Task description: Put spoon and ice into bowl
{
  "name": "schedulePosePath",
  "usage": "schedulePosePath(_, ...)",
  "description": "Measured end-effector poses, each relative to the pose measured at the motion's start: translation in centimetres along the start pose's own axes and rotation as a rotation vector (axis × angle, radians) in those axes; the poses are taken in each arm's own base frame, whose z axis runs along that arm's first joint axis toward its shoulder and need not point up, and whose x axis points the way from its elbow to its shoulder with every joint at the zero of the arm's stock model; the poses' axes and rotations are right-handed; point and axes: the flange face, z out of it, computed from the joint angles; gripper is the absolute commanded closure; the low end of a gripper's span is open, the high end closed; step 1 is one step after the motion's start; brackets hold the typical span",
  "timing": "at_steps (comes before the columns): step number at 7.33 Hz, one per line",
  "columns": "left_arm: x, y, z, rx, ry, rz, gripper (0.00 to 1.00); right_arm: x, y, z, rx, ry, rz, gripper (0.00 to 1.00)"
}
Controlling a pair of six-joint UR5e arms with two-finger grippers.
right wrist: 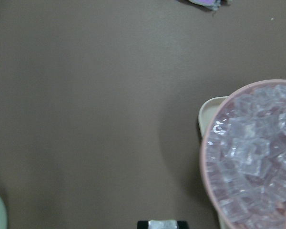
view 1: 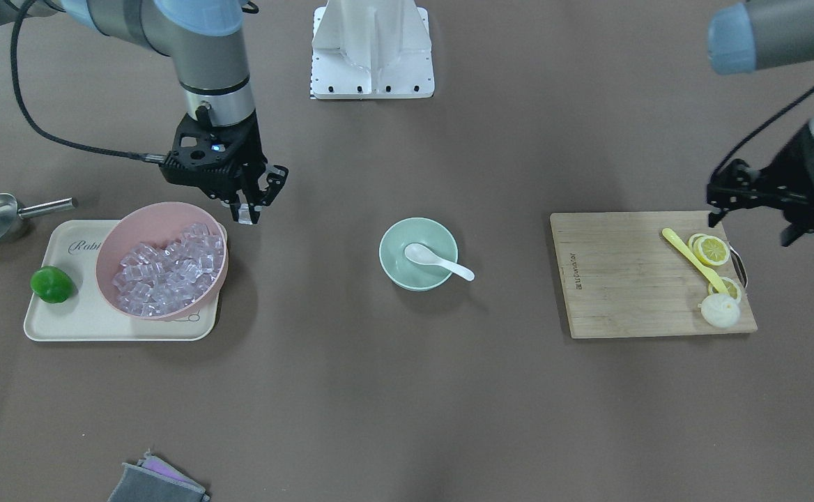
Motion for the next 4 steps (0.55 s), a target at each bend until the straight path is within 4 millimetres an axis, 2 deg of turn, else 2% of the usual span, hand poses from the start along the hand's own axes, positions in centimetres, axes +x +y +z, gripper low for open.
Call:
schedulePosePath(1, -6.4, 1.6, -0.7, -0.012, 0.028, -0.081, 0.01, -3.8, 0.8, -0.1, 0.0, -0.021, 0.011, 1.0)
schedulePosePath(2, -11.0, 3.2, -0.9, -0.016, 0.048, -0.151, 0.01, -7.4, 1.5, 0.2, 0.009, -0.045, 0.025, 1.0)
schedulePosePath(3, -13.7, 4.3, -0.5, -0.029, 0.054, -0.173, 0.01, -10.6, 2.2, 1.0, 0.021, -0.075, 0.044, 1.0)
schedulePosePath(4, -15.5, 5.2, 0.4, -0.047, 0.057, -0.156, 0.01, -13.7, 3.0, 2.2, 0.028, -0.097, 0.067, 1.0)
